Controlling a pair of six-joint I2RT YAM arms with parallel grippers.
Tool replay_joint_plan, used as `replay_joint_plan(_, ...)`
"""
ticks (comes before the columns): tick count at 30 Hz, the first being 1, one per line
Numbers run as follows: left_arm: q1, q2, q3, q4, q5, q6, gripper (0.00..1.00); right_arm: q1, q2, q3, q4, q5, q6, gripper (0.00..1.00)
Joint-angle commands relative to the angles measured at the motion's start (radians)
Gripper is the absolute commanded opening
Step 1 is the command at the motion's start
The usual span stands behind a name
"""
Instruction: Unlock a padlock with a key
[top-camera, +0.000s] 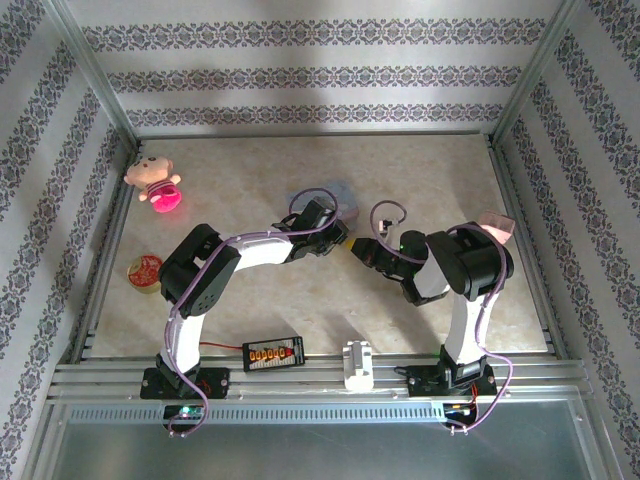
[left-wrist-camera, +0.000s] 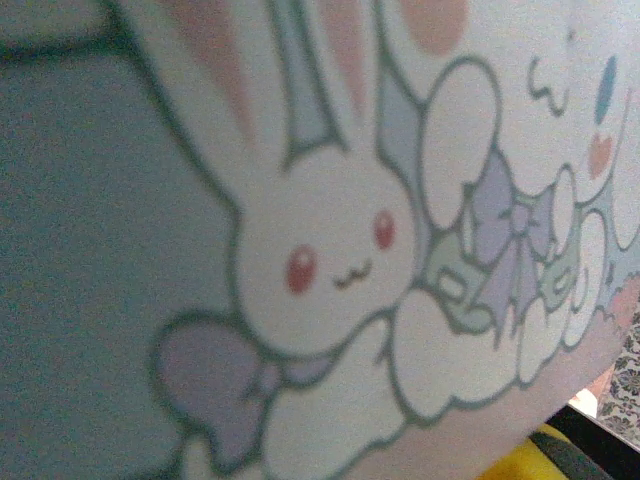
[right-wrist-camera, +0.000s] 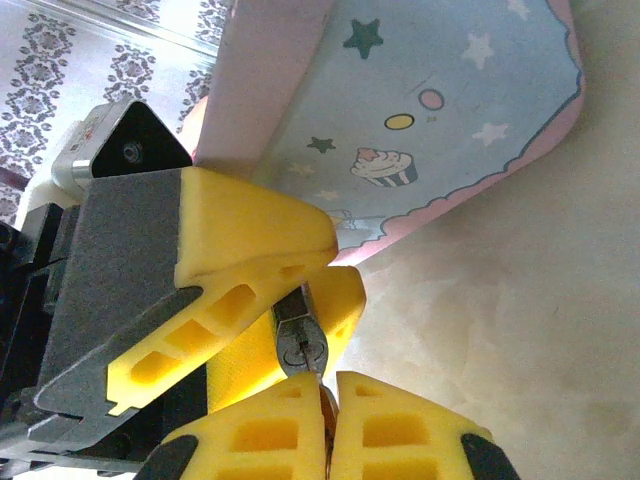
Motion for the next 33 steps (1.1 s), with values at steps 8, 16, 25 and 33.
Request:
replay_joint_plan(8,-0.032,-0.036,-0.006,0.005,0.121,-0.023,0.0,-0.036,0.03,0.067,0.055,-0.023,0.107,0.0)
replay_joint_plan(16,-0.035,-0.026,0.005,-0.015,0.121,-0.019,0.0,0.006,0.011,0.056,0.055,0.074,0.054,0.0)
replay_joint_plan(25,-0.04,-0.025,0.028,-0.048,0.126,-0.009,0.0,0.056,0.017,0.059,0.05,0.166,-0.048,0.0)
replay_joint_plan(33,-0.048,-0.026,0.055,-0.082,0.144,0.001,0.0,0.101,-0.049,0.044,-0.05,0.227,-0.176,0.0)
